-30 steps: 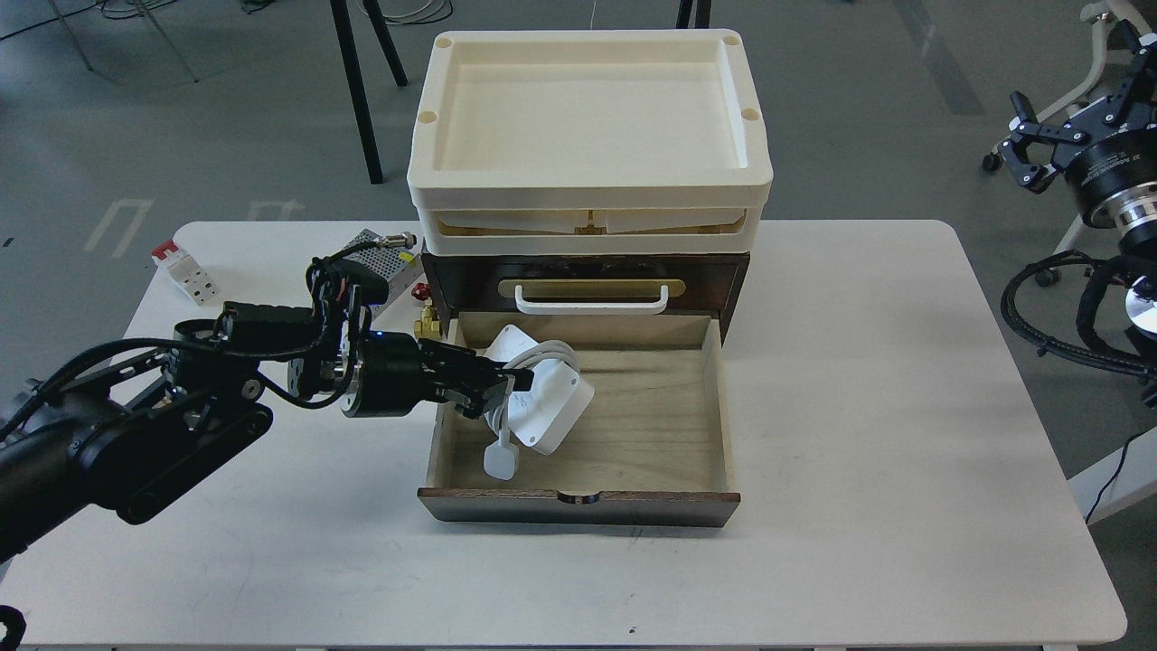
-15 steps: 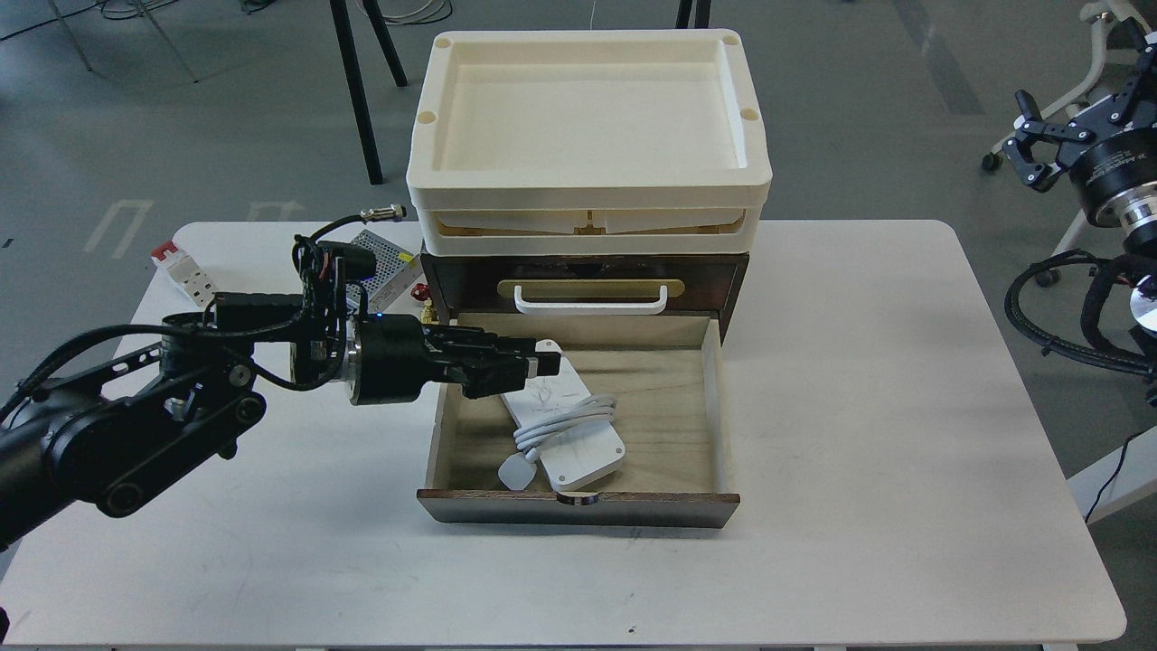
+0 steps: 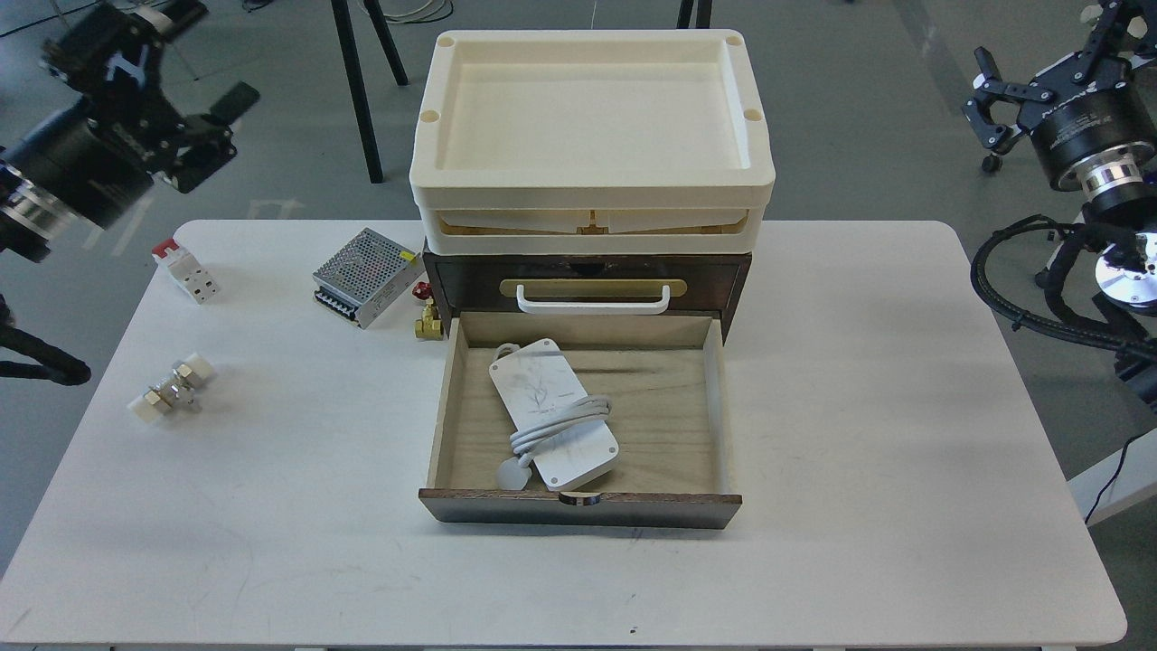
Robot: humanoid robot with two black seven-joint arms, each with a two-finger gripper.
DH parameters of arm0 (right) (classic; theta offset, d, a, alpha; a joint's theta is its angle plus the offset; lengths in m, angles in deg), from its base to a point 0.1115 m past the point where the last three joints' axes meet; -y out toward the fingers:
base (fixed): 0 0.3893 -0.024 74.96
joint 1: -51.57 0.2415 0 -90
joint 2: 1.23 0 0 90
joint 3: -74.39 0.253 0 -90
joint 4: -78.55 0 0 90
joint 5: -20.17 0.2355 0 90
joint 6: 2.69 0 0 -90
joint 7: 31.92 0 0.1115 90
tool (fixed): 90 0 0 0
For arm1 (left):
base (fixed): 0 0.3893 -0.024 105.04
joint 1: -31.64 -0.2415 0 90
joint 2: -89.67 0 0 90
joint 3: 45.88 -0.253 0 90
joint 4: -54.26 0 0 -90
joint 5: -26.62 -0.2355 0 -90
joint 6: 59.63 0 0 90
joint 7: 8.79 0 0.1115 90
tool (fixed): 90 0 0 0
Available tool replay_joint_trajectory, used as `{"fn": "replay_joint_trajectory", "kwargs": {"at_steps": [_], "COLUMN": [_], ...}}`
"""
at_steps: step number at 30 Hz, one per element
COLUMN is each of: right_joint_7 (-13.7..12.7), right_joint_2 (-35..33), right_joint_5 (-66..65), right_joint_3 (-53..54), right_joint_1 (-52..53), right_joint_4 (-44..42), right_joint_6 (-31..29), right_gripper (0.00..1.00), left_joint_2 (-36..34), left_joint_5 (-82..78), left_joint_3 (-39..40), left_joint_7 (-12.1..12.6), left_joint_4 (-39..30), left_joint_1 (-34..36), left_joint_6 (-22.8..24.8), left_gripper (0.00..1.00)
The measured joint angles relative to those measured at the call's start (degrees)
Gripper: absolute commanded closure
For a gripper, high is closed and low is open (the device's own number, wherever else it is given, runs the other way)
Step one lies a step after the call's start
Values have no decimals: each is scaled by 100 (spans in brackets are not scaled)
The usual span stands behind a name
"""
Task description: Put charging cable into cabinet
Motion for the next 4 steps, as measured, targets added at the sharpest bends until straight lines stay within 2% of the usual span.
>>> {"fn": "replay_joint_trajectory", "kwargs": {"at_steps": [4], "right_joint_7": [18], "right_joint_2": [188], "right_joint_5": [7], "right_joint_3": [373], "right_joint_1": [-26], "right_joint_4": [6], "right_joint_6": [0], "right_gripper": [0], "left_joint_2": [783], "left_joint_5": [1911], "left_joint_3": [54], "left_joint_7": [0], "left_joint_4": [920], "left_joint_1": [325], "left_joint_6": [1], "left_gripper": [0]}}
